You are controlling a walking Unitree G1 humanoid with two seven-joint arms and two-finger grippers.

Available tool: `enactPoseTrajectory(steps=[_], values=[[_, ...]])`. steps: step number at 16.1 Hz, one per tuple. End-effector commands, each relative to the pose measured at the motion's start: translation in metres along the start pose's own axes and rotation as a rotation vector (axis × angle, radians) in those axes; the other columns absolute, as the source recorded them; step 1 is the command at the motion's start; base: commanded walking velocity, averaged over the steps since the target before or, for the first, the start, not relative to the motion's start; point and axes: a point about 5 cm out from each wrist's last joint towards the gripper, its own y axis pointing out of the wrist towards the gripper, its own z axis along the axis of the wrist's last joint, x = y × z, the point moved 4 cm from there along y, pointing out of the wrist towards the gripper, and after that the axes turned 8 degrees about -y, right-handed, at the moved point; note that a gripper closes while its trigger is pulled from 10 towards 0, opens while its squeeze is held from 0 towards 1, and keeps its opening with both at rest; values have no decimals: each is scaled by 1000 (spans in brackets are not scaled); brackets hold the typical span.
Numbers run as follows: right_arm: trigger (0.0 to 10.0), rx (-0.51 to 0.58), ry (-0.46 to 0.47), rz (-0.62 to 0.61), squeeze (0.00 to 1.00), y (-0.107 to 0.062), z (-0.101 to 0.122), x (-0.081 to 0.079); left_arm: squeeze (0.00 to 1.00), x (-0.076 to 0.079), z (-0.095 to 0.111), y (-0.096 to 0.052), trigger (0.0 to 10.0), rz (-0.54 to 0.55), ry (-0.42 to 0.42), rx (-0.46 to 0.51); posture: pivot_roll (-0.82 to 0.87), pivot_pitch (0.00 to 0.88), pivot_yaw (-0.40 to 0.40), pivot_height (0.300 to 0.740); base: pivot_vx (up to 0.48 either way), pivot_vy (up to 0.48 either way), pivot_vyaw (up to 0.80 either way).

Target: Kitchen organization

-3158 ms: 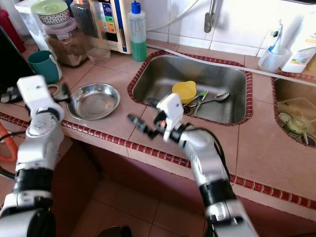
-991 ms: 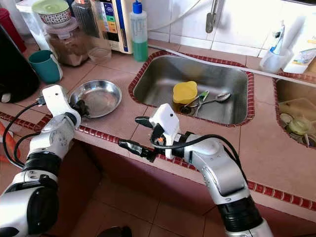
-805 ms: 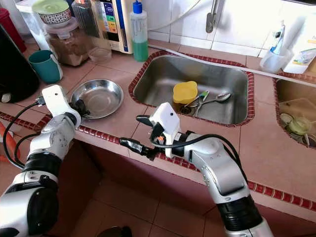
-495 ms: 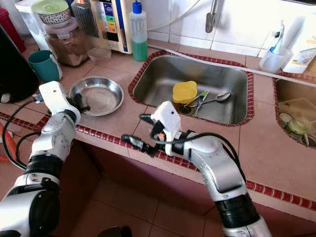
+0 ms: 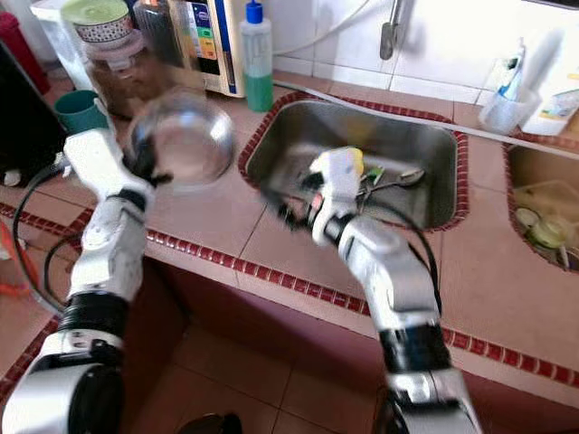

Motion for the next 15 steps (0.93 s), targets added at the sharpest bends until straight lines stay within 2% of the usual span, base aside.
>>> enactPoseTrajectory(steps=[1, 3, 4, 6, 8, 15], values=[[10000, 23, 83, -79, 0, 0, 3, 13, 0, 19, 8, -2, 0, -95, 26, 53, 21, 127, 47, 740, 0, 0, 0], [10000, 50, 154, -142, 0, 2, 6, 22, 0, 40, 9, -6, 0, -186, 48, 77, 18, 127, 48, 740, 0, 0, 0], [10000, 58, 160, -159, 0, 2, 8, 24, 0, 47, 9, -7, 0, -217, 64, 83, 19, 126, 48, 740, 0, 0, 0], [10000, 124, 229, -205, 0, 3, 20, 33, 0, 67, 1, -15, 0, -310, 88, 79, 16, 126, 49, 740, 0, 0, 0], [10000, 171, 270, -219, 0, 1, 28, 37, 0, 73, -3, -19, 0, -336, 104, 77, 16, 127, 46, 740, 0, 0, 0], [10000, 258, 320, -202, 0, 0, 40, 35, 0, 78, -10, -25, 0, -346, 115, 59, 18, 133, 46, 740, 0, 0, 0]])
